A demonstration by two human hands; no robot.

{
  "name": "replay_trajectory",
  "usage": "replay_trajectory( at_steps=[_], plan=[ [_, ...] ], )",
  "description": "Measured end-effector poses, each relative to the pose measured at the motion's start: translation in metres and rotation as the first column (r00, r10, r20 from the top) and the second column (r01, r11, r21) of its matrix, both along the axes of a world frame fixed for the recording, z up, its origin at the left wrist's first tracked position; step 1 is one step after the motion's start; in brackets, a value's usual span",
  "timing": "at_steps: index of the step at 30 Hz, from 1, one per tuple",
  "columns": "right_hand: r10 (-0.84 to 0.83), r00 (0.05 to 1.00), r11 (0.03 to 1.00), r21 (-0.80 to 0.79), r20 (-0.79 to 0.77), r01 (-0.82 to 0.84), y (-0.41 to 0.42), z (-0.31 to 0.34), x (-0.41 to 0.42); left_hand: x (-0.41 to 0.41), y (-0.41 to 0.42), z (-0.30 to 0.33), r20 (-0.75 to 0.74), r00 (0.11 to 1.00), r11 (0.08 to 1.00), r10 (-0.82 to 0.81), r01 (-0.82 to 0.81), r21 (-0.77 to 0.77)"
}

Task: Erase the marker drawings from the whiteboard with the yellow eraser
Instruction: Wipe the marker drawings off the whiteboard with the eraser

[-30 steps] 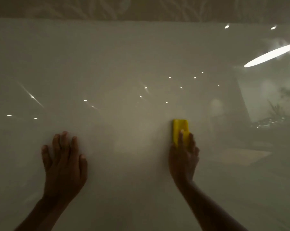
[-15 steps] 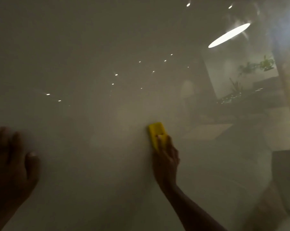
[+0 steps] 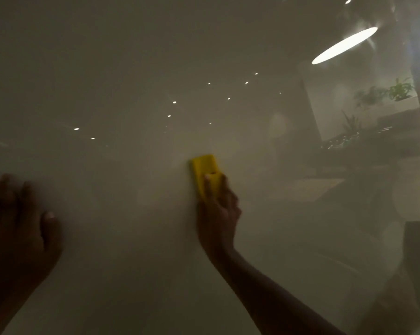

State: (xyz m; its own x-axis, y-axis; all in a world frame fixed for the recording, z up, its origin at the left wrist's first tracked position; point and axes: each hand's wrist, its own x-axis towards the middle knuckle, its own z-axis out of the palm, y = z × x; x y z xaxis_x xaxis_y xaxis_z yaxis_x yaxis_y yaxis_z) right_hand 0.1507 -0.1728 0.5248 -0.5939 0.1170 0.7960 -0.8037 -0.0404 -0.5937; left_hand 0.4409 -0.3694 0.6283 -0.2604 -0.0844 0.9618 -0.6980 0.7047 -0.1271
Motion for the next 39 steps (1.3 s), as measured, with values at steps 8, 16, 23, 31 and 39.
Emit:
replay_trajectory(
  at_steps=[8,16,23,31,39],
  plan=[
    [0.102,0.632,0.949,0.266,-0.768,0.169,-0.008,0.075,-0.010,-0.001,0.046,0.006,0.112,0.984,0.969,0.136,-0.109,-0.220],
    [-0.106,0.985,0.993,0.062,0.133,0.098,0.007,0.174,-0.071,0.061,0.034,0.019,0.030,0.975,0.954,0.220,-0.208,-0.214],
    [0.051,0.763,0.966,0.226,-0.644,0.126,-0.037,0.171,0.089,0.106,0.020,0.023,-0.070,0.963,0.946,0.261,-0.269,-0.179],
    [0.390,0.099,0.886,0.402,-0.915,0.228,-0.067,0.116,0.163,0.143,0.016,0.012,-0.094,0.966,0.952,0.241,-0.254,-0.173],
    [-0.005,0.908,0.990,0.127,-0.418,0.064,-0.059,0.251,0.141,0.170,0.010,0.008,-0.075,0.969,0.958,0.235,-0.244,-0.150]
  ],
)
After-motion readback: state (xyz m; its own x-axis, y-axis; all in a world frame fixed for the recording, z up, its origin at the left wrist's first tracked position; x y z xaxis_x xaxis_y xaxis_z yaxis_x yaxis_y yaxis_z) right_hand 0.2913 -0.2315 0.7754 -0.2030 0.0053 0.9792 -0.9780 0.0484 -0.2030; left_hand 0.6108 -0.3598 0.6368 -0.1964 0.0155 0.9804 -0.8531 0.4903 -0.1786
